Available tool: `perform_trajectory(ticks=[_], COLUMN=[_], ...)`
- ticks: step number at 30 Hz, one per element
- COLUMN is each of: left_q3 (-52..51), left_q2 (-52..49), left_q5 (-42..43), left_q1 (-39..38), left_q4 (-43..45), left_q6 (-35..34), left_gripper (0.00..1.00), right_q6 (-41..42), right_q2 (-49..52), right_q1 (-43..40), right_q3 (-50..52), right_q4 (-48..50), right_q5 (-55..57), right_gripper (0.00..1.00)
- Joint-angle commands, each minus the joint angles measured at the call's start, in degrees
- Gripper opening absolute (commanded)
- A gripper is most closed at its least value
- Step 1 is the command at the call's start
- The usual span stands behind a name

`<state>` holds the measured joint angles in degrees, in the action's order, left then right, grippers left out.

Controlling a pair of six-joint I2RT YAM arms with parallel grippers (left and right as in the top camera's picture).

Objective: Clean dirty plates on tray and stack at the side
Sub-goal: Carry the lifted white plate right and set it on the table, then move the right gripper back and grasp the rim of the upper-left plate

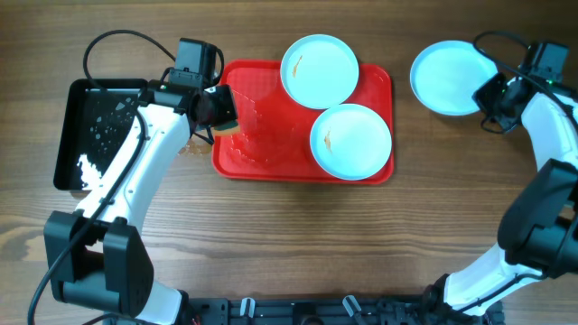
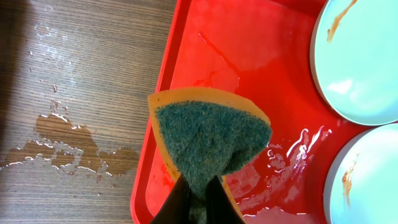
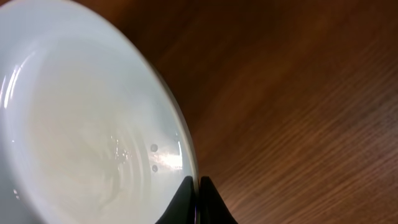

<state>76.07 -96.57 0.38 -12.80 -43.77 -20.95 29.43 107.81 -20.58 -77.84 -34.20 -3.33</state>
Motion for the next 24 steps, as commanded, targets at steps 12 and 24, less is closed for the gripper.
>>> perform_trajectory(ticks=[12, 24], left_q3=[-0.1, -0.1], left_q2=[0.8, 0.0], left_q5=[0.7, 0.7], left_q1=[0.1, 0.0], left_q4=[0.0, -0.1], left_q6=[-0.7, -0.7], left_gripper=[0.04, 0.04], right_q6=[-4.2, -11.3], right_q2=[2.7, 1.6], right_q1=[0.3, 17.3], right_q3=[0.7, -16.8], right_q4=[1.3, -9.4], right_q5=[-20.2, -14.4], right_gripper=[1.0, 0.99])
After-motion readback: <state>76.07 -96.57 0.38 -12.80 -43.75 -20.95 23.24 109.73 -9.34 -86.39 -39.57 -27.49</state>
